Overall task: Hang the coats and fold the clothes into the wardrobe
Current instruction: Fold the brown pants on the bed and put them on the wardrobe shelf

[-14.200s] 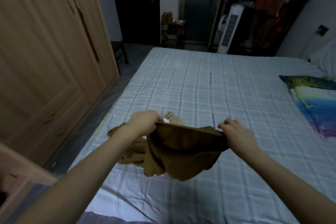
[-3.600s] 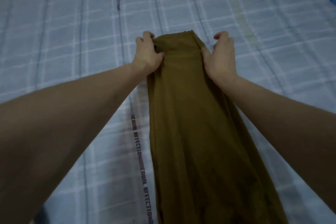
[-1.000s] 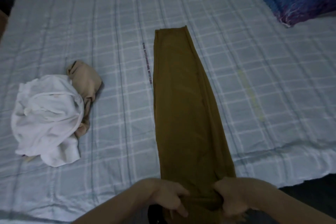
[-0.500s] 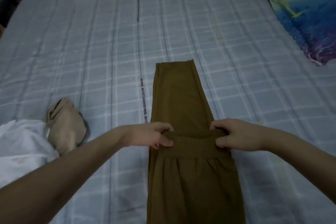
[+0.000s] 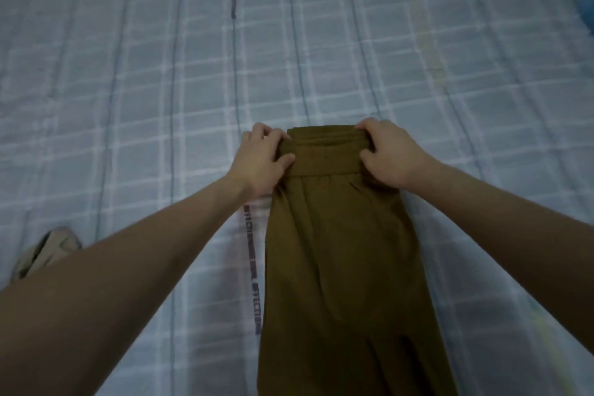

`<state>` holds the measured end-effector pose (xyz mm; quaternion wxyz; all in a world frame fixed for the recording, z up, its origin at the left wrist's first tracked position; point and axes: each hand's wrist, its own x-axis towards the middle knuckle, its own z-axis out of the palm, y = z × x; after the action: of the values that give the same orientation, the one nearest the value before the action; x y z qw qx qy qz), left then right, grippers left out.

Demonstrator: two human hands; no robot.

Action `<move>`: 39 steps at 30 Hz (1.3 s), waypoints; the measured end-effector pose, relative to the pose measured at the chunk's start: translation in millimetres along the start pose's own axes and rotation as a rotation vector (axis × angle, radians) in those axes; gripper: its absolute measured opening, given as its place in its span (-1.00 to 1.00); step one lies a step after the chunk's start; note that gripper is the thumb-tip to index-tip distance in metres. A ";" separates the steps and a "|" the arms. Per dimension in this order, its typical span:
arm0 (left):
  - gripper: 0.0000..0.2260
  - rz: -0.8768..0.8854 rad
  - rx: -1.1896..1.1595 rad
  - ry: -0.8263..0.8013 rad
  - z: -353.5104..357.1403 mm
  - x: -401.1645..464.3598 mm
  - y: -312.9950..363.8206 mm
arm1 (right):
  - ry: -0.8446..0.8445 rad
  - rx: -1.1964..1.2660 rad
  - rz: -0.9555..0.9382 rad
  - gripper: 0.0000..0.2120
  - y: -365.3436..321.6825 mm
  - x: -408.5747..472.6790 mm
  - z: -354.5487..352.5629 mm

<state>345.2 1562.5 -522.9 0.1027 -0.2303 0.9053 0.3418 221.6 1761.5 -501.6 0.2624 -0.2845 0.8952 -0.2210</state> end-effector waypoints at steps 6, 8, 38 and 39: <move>-0.49 -0.007 -0.179 0.008 7.1 33.6 -35.9 | -0.123 -0.296 -0.123 -0.45 2.1 53.2 8.2; -0.44 0.030 -0.176 -0.061 1.8 32.3 -40.7 | -0.176 -0.404 -0.143 -0.47 -6.6 60.4 3.0; -0.81 0.610 0.324 0.336 -211.9 -158.2 205.3 | 0.673 -0.678 -0.656 -0.68 -132.9 -174.0 -214.8; -0.79 0.636 0.345 0.332 -204.2 -173.6 197.5 | 0.667 -0.681 -0.666 -0.68 -128.7 -187.9 -204.9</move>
<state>394.7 1617.1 -198.2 -0.1191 0.0301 0.9798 0.1575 281.8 1834.2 -210.2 -0.2236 -0.5342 0.8123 -0.0691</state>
